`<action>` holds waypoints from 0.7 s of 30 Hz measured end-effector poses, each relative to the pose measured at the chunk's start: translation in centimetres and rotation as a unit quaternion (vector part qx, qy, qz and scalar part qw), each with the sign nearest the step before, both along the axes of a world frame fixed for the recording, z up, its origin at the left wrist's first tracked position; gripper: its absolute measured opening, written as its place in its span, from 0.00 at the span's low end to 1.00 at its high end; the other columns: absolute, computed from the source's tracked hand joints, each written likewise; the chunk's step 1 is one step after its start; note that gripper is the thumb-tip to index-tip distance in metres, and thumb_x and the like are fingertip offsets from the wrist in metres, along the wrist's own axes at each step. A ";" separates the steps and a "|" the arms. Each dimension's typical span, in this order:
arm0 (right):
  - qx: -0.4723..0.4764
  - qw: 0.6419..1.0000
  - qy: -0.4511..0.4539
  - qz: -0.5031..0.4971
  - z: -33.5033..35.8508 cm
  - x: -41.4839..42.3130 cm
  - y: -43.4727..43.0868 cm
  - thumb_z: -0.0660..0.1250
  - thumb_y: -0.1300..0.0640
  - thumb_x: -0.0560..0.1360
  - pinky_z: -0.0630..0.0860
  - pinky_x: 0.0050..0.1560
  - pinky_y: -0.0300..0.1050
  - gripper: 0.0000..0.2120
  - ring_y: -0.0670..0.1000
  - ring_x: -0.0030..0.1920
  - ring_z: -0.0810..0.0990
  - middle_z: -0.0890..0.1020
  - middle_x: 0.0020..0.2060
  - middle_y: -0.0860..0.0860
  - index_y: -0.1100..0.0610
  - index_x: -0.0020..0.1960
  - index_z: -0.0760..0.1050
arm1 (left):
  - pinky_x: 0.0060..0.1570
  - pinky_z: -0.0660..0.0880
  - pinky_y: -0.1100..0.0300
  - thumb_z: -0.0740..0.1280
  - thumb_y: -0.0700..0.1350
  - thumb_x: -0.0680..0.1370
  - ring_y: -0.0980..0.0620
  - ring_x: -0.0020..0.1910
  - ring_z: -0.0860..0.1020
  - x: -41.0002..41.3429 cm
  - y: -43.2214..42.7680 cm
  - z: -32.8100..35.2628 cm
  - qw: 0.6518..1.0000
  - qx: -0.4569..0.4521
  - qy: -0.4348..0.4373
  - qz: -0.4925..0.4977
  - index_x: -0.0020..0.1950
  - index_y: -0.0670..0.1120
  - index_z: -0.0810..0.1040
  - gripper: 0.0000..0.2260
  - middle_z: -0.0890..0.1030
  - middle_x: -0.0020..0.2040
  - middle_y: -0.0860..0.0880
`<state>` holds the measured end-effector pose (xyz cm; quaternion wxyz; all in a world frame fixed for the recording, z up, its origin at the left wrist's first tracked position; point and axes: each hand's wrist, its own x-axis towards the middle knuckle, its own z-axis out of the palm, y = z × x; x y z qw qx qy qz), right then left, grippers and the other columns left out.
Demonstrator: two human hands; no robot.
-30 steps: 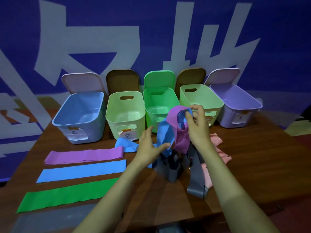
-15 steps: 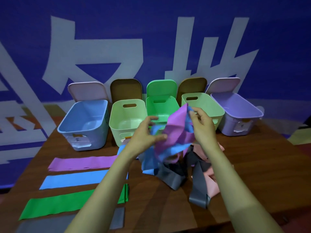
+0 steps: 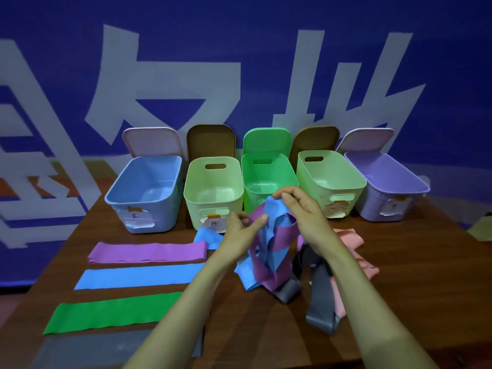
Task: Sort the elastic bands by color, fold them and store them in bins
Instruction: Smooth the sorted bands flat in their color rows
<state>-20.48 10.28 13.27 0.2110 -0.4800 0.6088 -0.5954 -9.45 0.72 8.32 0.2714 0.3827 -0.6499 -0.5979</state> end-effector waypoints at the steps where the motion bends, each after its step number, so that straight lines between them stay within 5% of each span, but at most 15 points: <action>1: 0.002 1.000 -0.018 0.007 0.1 0.1 0.1 0.57 0.60 0.81 0.70 0.51 0.34 0.11 0.39 0.48 0.76 0.80 0.44 0.42 0.50 0.47 0.76 | 0.57 0.70 0.55 0.72 0.58 0.70 0.50 0.54 0.70 0.1 -0.1 -0.1 1.000 -0.023 -0.006 0.016 0.60 0.46 0.65 0.27 0.68 0.54 0.47; 3: 0.003 0.999 -0.045 0.023 0.1 0.2 0.2 0.57 0.59 0.80 0.71 0.50 0.35 0.11 0.40 0.47 0.77 0.81 0.43 0.40 0.50 0.47 0.77 | 0.64 0.62 0.56 0.68 0.61 0.71 0.51 0.57 0.62 0.3 -0.2 0.0 0.992 -0.102 -0.072 0.024 0.64 0.51 0.67 0.26 0.63 0.56 0.48; 5: -0.003 0.998 -0.063 0.029 0.3 0.2 0.3 0.57 0.60 0.80 0.72 0.50 0.35 0.12 0.40 0.47 0.77 0.81 0.43 0.42 0.50 0.46 0.77 | 0.60 0.62 0.56 0.66 0.59 0.75 0.52 0.54 0.60 0.9 -0.4 0.5 0.974 -0.182 -0.132 0.011 0.50 0.51 0.75 0.13 0.63 0.51 0.49; 8: -0.013 1.000 -0.019 0.020 0.6 -0.1 0.4 0.56 0.62 0.80 0.69 0.50 0.29 0.12 0.37 0.46 0.76 0.80 0.44 0.44 0.52 0.46 0.76 | 0.39 0.62 0.56 0.64 0.47 0.79 0.51 0.40 0.65 1.8 -1.0 0.9 0.996 -0.074 -0.012 -0.052 0.33 0.48 0.66 0.15 0.68 0.36 0.48; 12: 0.018 0.997 0.066 -0.027 0.1 -0.8 0.1 0.56 0.63 0.80 0.68 0.52 0.32 0.12 0.36 0.48 0.75 0.79 0.47 0.40 0.50 0.48 0.75 | 0.45 0.67 0.56 0.62 0.41 0.79 0.46 0.45 0.68 2.0 -0.9 1.9 0.970 0.148 0.188 -0.040 0.50 0.41 0.72 0.04 0.70 0.48 0.41; 14: 0.047 0.990 0.128 -0.045 -0.7 -0.7 -0.1 0.57 0.63 0.80 0.69 0.55 0.36 0.11 0.39 0.53 0.75 0.78 0.52 0.42 0.50 0.54 0.74 | 0.49 0.70 0.54 0.61 0.40 0.79 0.46 0.46 0.72 1.7 -0.7 2.6 0.959 0.166 0.228 -0.037 0.48 0.40 0.73 0.04 0.73 0.47 0.39; 16: 0.069 0.977 0.193 -0.057 -1.4 -0.4 -0.4 0.57 0.64 0.79 0.67 0.63 0.40 0.16 0.43 0.60 0.71 0.74 0.60 0.46 0.51 0.63 0.71 | 0.41 0.75 0.60 0.60 0.39 0.79 0.50 0.40 0.76 1.5 -0.3 3.6 0.955 0.167 0.241 -0.050 0.44 0.42 0.71 0.05 0.76 0.42 0.41; 18: 0.073 0.977 0.196 -0.051 -1.6 0.3 -0.3 0.57 0.68 0.76 0.64 0.65 0.37 0.27 0.43 0.64 0.67 0.67 0.65 0.48 0.46 0.70 0.65 | 0.36 0.77 0.63 0.58 0.38 0.80 0.52 0.39 0.80 1.3 0.0 4.3 0.958 0.154 0.230 -0.077 0.50 0.42 0.73 0.04 0.80 0.44 0.43; 21: 0.023 0.988 0.155 -0.003 -1.4 0.6 0.1 0.57 0.72 0.71 0.65 0.64 0.33 0.35 0.41 0.67 0.65 0.66 0.66 0.45 0.37 0.67 0.63 | 0.29 0.75 0.67 0.57 0.37 0.81 0.55 0.36 0.82 1.3 -0.3 4.8 0.958 0.150 0.225 -0.095 0.58 0.42 0.72 0.09 0.80 0.46 0.44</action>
